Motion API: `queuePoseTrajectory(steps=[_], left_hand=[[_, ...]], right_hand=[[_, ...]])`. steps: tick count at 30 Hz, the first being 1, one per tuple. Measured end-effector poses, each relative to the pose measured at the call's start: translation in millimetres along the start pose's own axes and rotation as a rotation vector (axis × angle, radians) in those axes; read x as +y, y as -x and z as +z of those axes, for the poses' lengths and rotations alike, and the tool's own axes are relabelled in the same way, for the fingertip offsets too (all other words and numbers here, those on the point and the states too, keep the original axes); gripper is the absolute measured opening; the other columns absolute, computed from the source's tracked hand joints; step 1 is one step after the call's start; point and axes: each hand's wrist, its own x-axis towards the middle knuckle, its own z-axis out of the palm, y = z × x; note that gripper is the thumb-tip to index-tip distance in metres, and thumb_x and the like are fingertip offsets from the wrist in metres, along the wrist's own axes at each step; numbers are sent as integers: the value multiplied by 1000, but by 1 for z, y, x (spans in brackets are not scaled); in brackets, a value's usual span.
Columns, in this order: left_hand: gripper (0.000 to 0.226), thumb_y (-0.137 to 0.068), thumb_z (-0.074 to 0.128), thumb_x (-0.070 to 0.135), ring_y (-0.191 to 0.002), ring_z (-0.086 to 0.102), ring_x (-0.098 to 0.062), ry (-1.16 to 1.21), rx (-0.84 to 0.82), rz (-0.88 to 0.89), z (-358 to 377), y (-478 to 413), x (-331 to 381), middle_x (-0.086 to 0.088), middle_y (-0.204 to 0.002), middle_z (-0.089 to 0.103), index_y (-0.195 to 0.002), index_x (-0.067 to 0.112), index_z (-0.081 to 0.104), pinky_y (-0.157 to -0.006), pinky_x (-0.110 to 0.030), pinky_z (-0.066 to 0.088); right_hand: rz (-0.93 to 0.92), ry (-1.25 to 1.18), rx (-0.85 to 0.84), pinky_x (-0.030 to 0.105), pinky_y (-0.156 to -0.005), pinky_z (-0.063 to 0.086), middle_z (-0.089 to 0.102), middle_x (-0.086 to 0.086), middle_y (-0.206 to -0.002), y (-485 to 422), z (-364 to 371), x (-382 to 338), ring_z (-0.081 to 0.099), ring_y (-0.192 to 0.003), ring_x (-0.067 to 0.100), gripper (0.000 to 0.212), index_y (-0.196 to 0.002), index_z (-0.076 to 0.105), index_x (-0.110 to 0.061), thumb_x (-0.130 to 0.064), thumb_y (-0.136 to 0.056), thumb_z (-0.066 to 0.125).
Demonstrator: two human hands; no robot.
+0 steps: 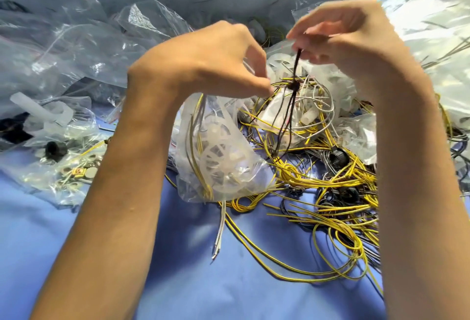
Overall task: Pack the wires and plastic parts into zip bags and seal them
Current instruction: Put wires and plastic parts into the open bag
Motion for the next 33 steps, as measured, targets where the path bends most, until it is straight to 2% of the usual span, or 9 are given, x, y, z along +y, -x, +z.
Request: queuePoseTrajectory(steps=[5, 9, 15, 17, 21, 25, 27, 30, 33], left_hand=[[75, -60, 45, 82, -87, 64, -23, -6, 73, 11, 8, -9, 12, -8, -93, 67, -76, 14, 70, -80, -40, 52], [39, -69, 53, 60, -87, 60, -24, 33, 129, 87, 12, -13, 14, -7, -95, 65, -64, 23, 64, -81, -39, 50], [24, -89, 62, 29, -88, 58, -23, 69, 233, 150, 11, -16, 1, -8, -101, 64, -88, 10, 76, -81, -39, 45], [22, -90, 60, 27, -86, 58, -18, 118, 293, 158, 10, -17, -1, -8, -100, 64, -88, 12, 77, -79, -33, 45], [19, -90, 60, 29, -72, 51, -7, 159, 356, 148, 10, -19, -4, -1, -94, 62, -83, 20, 76, -69, -23, 37], [17, -90, 60, 33, -61, 48, -4, 140, 367, 120, 13, -21, -3, 6, -88, 60, -81, 27, 74, -66, -19, 29], [17, -89, 60, 34, -65, 47, -6, 152, 397, 95, 13, -22, -2, 8, -86, 61, -78, 30, 73, -66, -19, 30], [16, -86, 60, 34, -71, 51, -5, 203, 439, 59, 12, -23, 0, 4, -87, 64, -74, 32, 71, -68, -22, 34], [17, -81, 58, 25, -84, 59, -9, 260, 465, 13, 9, -22, -2, 1, -92, 67, -74, 27, 74, -77, -24, 45]], right_hand=[[-18, -160, 162, 17, -60, 49, 64, -6, -65, 3, -4, -14, 56, -59, 4, 11, -85, 69, -17, -7, -85, 68], [-5, -203, 186, 16, -61, 49, 65, -2, -69, 4, 0, -20, 58, -60, 4, 13, -96, 67, -16, -8, -85, 68], [22, -97, 209, 15, -59, 50, 61, -2, -71, 2, 1, -20, 62, -60, 2, 18, -102, 66, -16, -13, -84, 69], [77, 29, 170, 19, -64, 53, 63, -5, -75, -2, 1, -14, 63, -67, 4, 16, -100, 67, -20, -20, -84, 70], [186, 306, 155, 30, -98, 47, 62, -4, -102, -8, 1, -1, 60, -100, 12, 42, -120, 65, -25, -44, -83, 67], [147, 496, 229, 21, -95, 37, 60, -4, -130, -9, 4, 0, 52, -122, 10, 51, -130, 59, -23, -52, -88, 55], [9, 526, 229, 24, -95, 40, 64, -2, -123, -9, 6, -6, 55, -117, 10, 44, -122, 64, -18, -49, -93, 48], [-125, 429, 77, 14, -69, 41, 62, -24, -76, -6, 8, -13, 55, -74, -11, 36, -89, 71, -21, -42, -98, 43], [-144, 423, -133, 26, -61, 42, 62, -6, -67, -4, 17, -13, 50, -58, 7, 41, -86, 66, -13, -45, -97, 43]])
